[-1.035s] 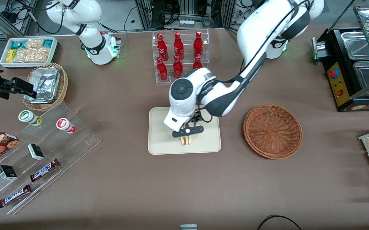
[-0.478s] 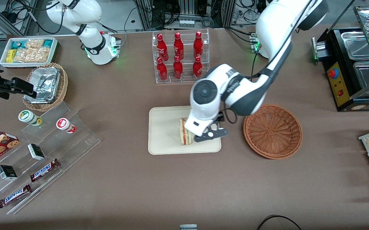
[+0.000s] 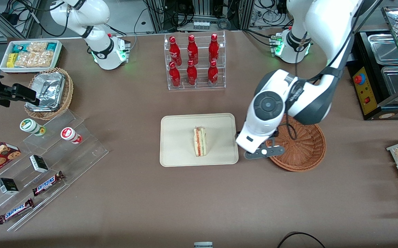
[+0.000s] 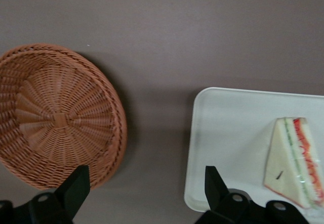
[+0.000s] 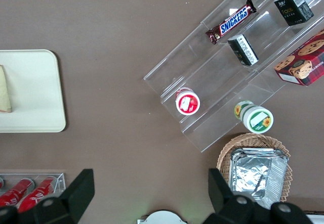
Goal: Place sandwich from basket to tray
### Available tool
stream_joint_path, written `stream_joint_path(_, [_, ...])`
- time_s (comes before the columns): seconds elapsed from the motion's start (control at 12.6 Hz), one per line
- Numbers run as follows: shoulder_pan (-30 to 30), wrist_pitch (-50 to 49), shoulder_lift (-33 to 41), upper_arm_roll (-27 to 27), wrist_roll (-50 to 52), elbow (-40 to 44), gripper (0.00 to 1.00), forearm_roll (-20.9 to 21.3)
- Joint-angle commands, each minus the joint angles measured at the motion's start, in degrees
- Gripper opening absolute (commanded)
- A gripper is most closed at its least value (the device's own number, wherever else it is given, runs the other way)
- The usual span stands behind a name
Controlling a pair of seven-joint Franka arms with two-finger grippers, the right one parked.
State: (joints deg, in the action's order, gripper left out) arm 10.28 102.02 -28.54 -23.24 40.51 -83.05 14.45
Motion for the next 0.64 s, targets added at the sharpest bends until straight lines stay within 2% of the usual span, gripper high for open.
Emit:
stream_joint_path(0.0, [-4.3, 0.2, 7.1, -0.4, -6.0, -8.2, 1.00, -1.2])
stream_joint_path(0.16, [-6.0, -0.1, 10.9, 0.2, -12.2, -11.2, 1.00, -5.5])
stream_joint_path(0.24, [-6.1, -0.4, 12.9, 1.4, -14.1, -12.2, 1.00, -6.4])
stream_joint_path(0.56, [-6.2, -8.0, 19.9, 9.0, -26.6, -13.4, 1.00, -11.1])
